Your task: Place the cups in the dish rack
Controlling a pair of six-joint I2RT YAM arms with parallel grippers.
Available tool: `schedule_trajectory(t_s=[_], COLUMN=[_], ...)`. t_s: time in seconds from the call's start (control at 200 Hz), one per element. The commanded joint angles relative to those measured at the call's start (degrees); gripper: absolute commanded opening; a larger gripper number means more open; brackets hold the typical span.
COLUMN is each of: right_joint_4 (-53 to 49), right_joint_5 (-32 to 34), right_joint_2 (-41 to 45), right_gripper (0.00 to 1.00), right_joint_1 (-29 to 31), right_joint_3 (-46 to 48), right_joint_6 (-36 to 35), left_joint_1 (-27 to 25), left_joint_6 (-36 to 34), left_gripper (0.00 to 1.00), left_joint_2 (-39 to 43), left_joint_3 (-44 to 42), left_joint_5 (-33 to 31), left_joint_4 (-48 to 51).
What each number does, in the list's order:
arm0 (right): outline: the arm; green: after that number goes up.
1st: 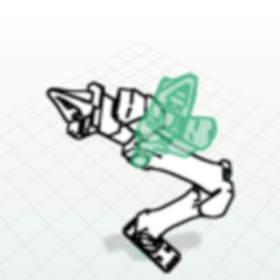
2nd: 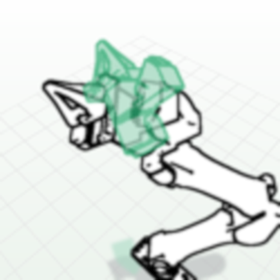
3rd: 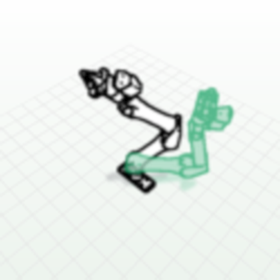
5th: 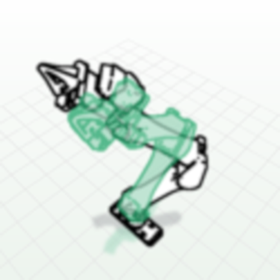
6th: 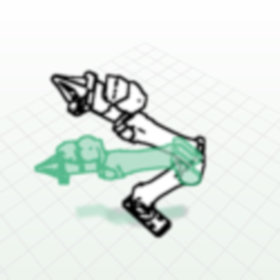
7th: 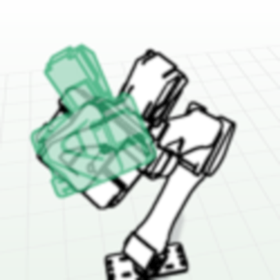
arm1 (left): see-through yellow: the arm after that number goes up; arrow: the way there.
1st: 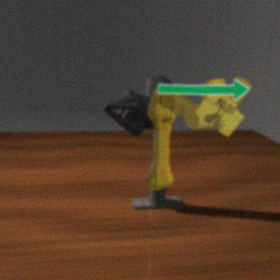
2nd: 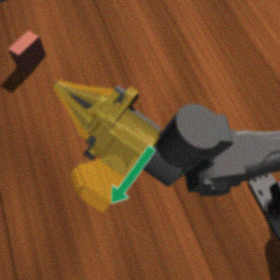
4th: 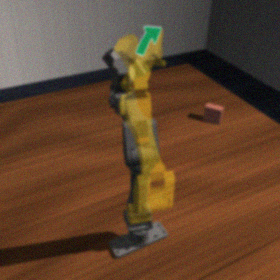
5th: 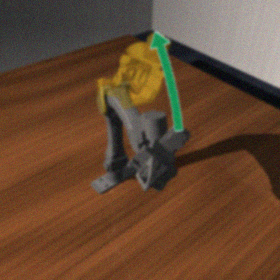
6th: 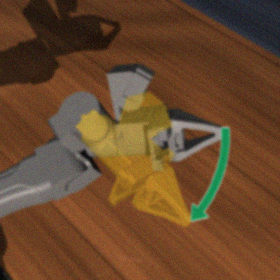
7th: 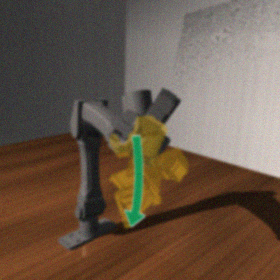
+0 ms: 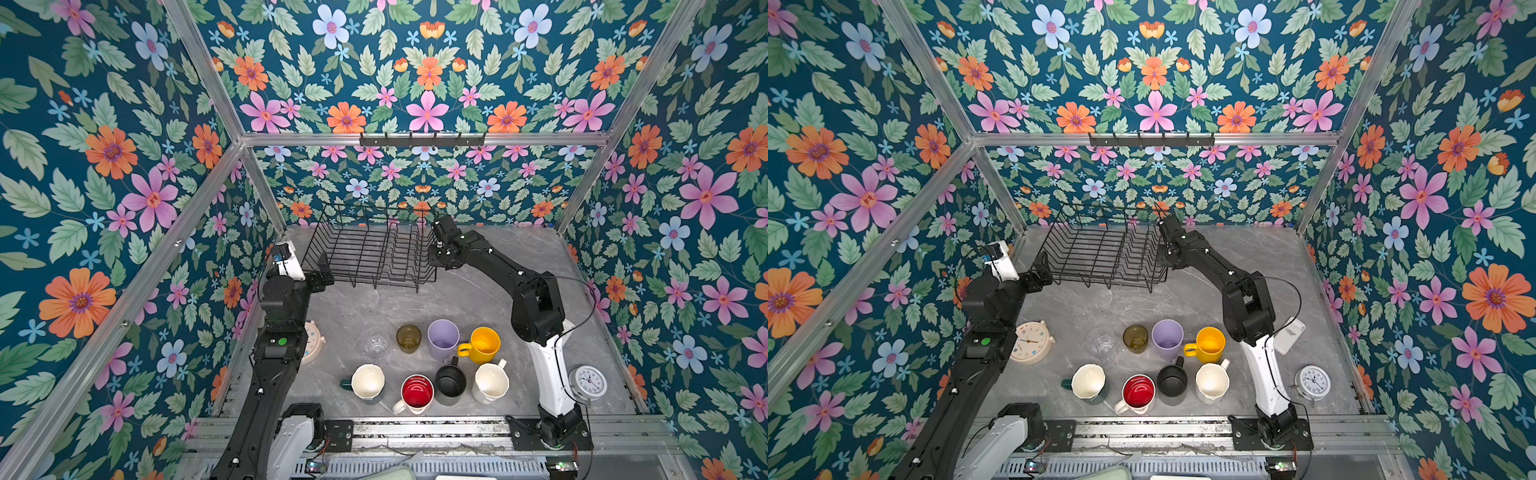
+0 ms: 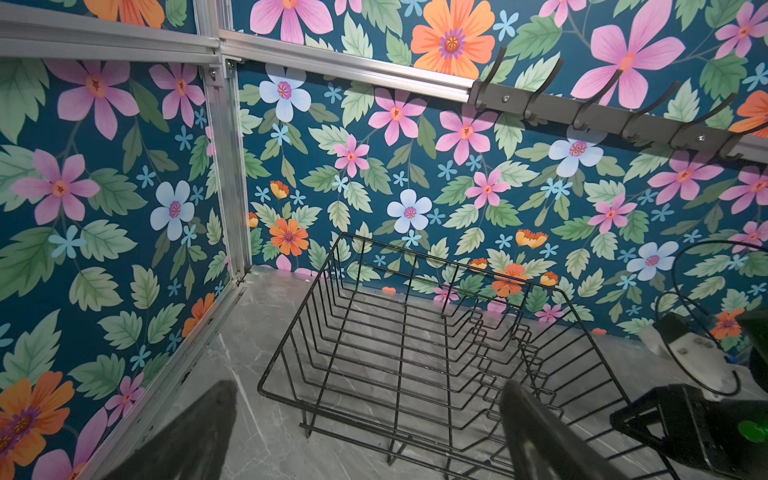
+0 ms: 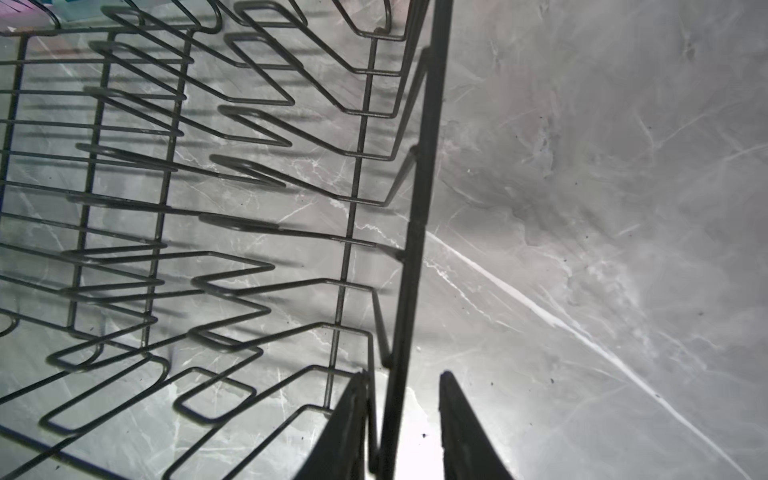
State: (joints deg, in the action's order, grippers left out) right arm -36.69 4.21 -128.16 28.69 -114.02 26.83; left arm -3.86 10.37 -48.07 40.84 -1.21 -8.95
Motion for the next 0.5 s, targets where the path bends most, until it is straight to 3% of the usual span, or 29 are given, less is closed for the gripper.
schedule_trajectory(t_s=[0.0,0.335,0.495], right_joint_4=[0.79,2.98,3.02], right_joint_5=[2.98,4.48,4.58], right_joint_2=[1.02,2.44,2.95], right_gripper=[0.26,0.13,0.03], right_joint_1=[-0.09,-0.37,-1.13], right_joint_3=[0.90,3.19,3.60], right_joint_6=[1.03,2.38,2.57], left_joint_1=[0.08,0.43,0.50], left_joint_6=[0.25,0.52,0.62], left_gripper=[1.00,1.00,1.00], left_joint_2=[0.10,-0.14,-0.04], left_joint_3=[0.07,0.17,0.18], left_joint_5=[0.99,1.38,1.73], left_joint_4=[0.25,0.42,0.43])
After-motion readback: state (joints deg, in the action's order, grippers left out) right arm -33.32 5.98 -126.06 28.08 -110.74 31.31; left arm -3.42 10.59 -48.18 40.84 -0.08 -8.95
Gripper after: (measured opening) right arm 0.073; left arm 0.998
